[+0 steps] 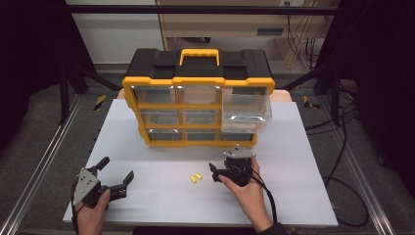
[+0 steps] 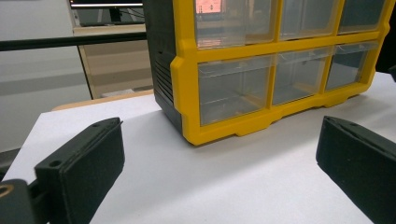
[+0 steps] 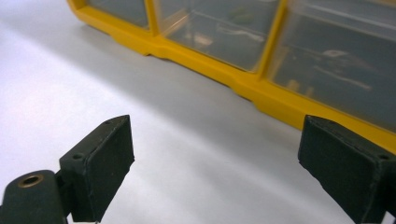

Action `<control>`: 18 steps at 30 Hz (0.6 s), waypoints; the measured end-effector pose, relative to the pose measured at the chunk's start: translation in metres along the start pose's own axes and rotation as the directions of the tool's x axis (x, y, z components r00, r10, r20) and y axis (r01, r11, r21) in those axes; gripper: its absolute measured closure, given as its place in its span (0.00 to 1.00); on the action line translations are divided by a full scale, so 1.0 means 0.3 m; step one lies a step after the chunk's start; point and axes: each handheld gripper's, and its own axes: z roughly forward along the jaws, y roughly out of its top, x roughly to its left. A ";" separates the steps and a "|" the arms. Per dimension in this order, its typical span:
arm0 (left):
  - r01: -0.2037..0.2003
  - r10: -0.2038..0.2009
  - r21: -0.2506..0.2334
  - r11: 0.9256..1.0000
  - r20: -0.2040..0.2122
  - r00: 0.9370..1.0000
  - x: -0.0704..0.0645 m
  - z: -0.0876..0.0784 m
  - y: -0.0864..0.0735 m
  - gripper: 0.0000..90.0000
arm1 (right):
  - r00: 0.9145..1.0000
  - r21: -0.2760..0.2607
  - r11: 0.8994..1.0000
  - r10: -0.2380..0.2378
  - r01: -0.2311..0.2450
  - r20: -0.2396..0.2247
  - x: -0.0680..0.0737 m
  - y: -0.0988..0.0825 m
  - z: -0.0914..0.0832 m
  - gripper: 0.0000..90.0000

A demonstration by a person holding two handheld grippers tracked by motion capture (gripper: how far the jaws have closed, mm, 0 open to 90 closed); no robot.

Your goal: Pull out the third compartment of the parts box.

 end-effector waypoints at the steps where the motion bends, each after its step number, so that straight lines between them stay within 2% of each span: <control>1: -0.001 0.001 0.000 1.000 0.001 1.000 -0.001 0.001 0.000 0.01 | 1.000 0.006 1.000 -0.009 0.009 -0.007 0.005 0.006 0.006 0.12; 7: -0.007 0.007 0.007 1.000 -0.001 1.000 -0.001 0.003 -0.001 0.01 | 0.998 0.027 0.999 -0.031 0.033 -0.046 0.046 0.027 0.049 0.12; 9: -0.004 0.004 0.008 1.000 -0.004 1.000 0.001 0.003 -0.002 0.01 | 0.998 0.023 0.999 -0.023 0.025 -0.058 0.058 0.027 0.058 0.12; 12: -0.004 0.004 0.009 1.000 -0.005 1.000 0.002 0.003 -0.001 0.01 | 0.997 0.042 0.998 -0.048 0.050 -0.063 0.073 0.023 0.067 0.12; 18: -0.007 0.007 0.008 1.000 -0.006 1.000 0.000 0.003 0.004 0.01 | 0.996 0.062 0.997 -0.036 0.042 -0.086 0.089 0.014 0.068 0.11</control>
